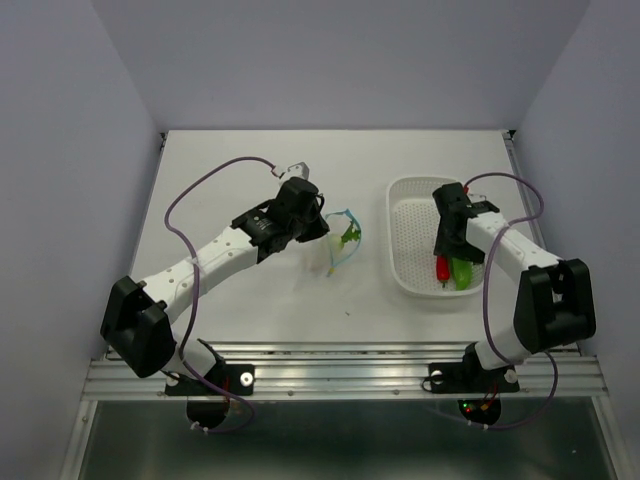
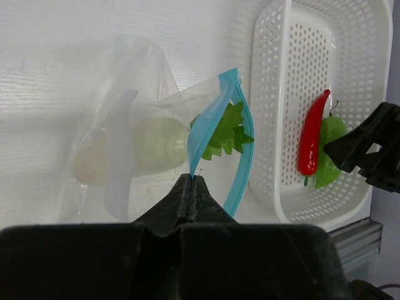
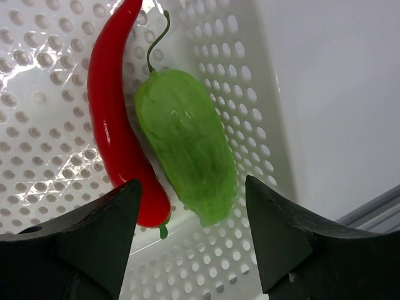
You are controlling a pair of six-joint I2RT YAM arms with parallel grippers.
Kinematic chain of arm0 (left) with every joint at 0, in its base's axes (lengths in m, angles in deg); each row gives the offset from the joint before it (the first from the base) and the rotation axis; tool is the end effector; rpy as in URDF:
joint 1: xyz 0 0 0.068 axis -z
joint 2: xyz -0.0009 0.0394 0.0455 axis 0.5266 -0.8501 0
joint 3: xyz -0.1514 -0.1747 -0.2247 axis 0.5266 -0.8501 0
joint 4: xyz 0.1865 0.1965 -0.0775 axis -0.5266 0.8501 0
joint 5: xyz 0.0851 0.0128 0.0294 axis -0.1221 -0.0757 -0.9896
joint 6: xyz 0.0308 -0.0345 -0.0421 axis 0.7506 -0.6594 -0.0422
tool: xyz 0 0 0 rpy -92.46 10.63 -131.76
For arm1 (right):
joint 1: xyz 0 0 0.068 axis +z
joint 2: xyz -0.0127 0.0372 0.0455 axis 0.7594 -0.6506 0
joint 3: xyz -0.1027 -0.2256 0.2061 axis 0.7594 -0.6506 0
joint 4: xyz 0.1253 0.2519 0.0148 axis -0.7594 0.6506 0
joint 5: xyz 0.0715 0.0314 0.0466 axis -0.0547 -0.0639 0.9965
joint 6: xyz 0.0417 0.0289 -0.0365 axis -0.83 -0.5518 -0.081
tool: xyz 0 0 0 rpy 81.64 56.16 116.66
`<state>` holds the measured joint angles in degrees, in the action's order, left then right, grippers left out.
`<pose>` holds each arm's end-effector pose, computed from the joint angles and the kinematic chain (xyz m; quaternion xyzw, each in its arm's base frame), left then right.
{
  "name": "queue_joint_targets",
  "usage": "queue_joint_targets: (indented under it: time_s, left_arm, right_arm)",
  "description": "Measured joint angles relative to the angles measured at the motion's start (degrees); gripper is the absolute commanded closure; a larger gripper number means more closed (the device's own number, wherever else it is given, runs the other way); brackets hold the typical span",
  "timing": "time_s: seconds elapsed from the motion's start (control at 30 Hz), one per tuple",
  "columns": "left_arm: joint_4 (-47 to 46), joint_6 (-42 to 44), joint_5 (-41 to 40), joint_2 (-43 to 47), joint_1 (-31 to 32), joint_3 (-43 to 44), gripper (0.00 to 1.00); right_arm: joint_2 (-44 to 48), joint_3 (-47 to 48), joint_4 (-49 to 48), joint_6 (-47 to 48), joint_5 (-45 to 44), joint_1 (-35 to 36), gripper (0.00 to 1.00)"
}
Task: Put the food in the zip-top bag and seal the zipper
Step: Pick up the fake vegetable from the bin.
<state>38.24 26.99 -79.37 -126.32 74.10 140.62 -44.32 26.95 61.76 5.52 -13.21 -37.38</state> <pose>0.2590 -0.2285 0.3493 -0.0436 0.8734 -0.2957 0.3844 0.2882 0.0378 0.2486 0.1565 0.9470 -0.1897 0.2069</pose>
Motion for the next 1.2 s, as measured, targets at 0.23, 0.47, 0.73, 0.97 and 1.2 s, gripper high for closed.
queue_joint_targets:
  time_s: [0.23, 0.47, 0.73, 0.97, 1.2]
  left_arm:
    - [-0.02, 0.0, 0.24, 0.0, -0.04, -0.07, 1.0]
    - [-0.17, 0.0, 0.66, 0.0, -0.07, -0.37, 1.0]
    - [-0.44, 0.02, 1.33, -0.11, -0.68, -0.37, 1.0]
    - [-0.46, 0.04, 1.55, -0.57, -0.83, -0.37, 1.0]
    - [-0.48, 0.02, 1.7, -0.59, -0.83, -0.37, 1.0]
  right_arm:
    - [-2.95, 0.0, -0.09, 0.85, 2.4, -1.25, 0.28]
    - [-5.44, 0.2, -0.46, 1.22, 3.32, -3.28, 0.31]
    - [-7.04, 0.2, -0.96, 1.44, 4.5, -4.22, 0.47]
    - [-6.99, 0.2, -1.31, 1.88, 5.46, -4.33, 0.69]
    - [-3.39, 0.48, -1.38, 1.86, 7.15, -4.46, 0.76]
